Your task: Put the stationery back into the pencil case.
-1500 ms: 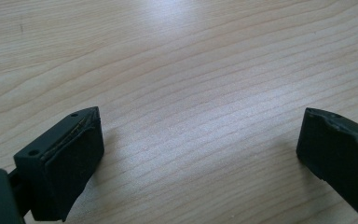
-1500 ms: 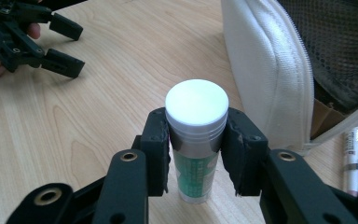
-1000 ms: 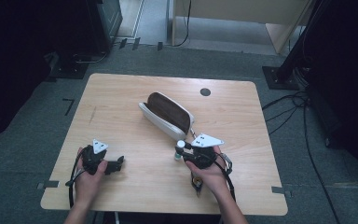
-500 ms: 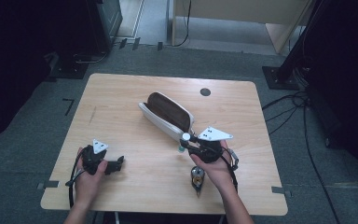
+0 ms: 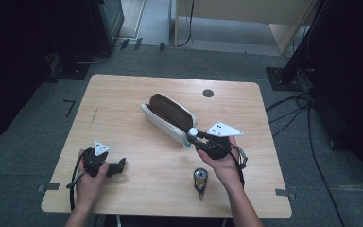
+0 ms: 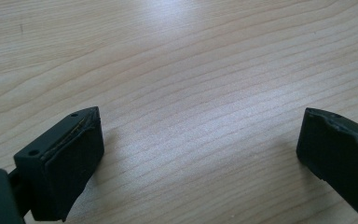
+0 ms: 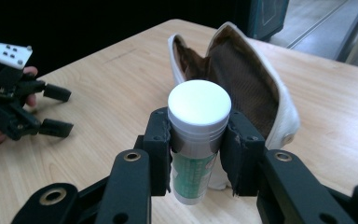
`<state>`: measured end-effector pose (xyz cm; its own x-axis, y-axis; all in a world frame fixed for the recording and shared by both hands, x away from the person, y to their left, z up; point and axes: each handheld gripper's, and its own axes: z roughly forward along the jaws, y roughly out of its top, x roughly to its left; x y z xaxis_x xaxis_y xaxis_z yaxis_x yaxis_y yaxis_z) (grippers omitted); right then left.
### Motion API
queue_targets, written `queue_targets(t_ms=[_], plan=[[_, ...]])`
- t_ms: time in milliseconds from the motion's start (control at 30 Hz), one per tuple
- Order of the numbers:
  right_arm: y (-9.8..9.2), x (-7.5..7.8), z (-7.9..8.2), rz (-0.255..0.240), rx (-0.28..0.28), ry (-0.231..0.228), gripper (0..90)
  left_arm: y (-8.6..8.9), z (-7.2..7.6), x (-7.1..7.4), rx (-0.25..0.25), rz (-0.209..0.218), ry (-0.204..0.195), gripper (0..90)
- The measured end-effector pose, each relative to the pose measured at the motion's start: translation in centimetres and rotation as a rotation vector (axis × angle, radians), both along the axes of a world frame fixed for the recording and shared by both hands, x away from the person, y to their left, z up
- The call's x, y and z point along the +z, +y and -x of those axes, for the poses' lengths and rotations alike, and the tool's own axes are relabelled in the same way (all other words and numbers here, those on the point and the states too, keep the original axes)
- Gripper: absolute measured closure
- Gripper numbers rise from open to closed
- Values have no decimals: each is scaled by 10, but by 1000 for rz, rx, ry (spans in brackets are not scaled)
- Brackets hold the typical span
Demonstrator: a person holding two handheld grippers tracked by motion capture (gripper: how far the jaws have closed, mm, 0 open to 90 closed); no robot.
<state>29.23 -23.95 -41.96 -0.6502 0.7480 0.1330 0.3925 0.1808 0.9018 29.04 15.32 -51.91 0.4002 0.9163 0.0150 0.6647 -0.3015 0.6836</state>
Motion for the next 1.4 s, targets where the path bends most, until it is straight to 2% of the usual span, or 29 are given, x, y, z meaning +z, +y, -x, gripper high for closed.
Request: queue_targets(t_ms=[167, 567, 767, 1000, 1400], plan=[[-2, 13, -4, 3, -15, -29, 651, 0, 0, 0, 1, 2, 0, 9], [-5, 29, -14, -21, -32, -44, 652, 0, 0, 0, 2, 3, 0, 9], [-3, 34, -24, -25, -37, -53, 652, 0, 0, 0, -1, 1, 1, 9], [3, 32, -37, -17, -44, -50, 651, 0, 0, 0, 0, 1, 0, 9], [17, 15, -63, 0, -58, -9, 652, 0, 0, 0, -1, 1, 0, 9]])
